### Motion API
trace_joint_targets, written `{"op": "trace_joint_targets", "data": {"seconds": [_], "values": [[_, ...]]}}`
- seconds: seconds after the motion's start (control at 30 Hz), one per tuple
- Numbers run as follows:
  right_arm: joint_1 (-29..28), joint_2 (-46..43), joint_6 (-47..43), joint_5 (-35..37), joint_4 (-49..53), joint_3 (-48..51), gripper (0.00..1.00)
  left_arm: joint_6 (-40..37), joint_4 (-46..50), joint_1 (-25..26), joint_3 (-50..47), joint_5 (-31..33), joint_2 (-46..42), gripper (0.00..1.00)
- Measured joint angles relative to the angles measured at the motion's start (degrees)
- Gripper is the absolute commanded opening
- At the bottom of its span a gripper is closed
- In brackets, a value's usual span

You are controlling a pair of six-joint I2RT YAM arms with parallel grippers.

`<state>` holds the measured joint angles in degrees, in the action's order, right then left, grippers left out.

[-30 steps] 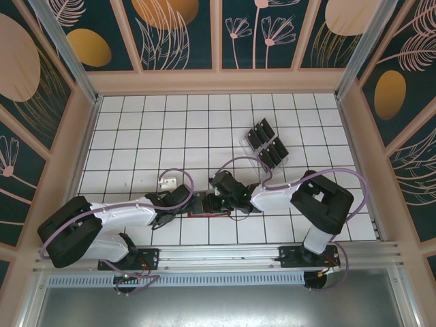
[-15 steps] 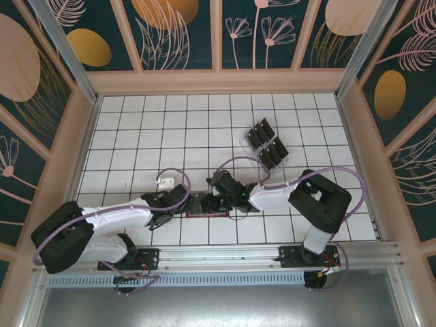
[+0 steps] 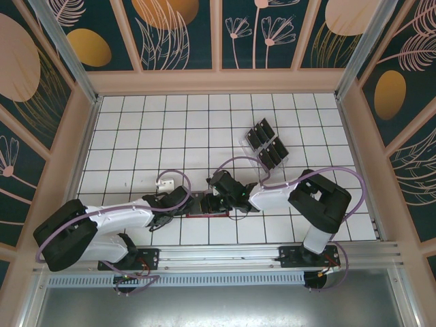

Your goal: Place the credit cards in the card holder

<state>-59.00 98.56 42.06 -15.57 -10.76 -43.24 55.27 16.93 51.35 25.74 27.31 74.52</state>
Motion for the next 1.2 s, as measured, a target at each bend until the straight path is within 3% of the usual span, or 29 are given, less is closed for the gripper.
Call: {"op": "trace_joint_targets", "data": {"seconds": [0.47,0.8,1.0,1.2], "values": [[0.0,1.2,-1.2,-1.7,0.7,-1.4,0.2,1.2,-0.9,1.1,-0.6,1.3,0.2,0.99],[0.0,0.2,-2.8,-2.4,3.4,-3.0,0.38,1.5,1.4,1.2,-0.1,1.3,-1.5,0.99],[0.5,-6.1,-4.3,-0.8,7.9,-3.4,0.4,1.6,4.7,1.2,3.4,1.9,-5.7,0.99],[4.5,-14.1,-4.7,1.9,8.9,-1.5,0.41,-0.2,4.7,1.2,6.0,1.6,-7.4,0.98]]}}
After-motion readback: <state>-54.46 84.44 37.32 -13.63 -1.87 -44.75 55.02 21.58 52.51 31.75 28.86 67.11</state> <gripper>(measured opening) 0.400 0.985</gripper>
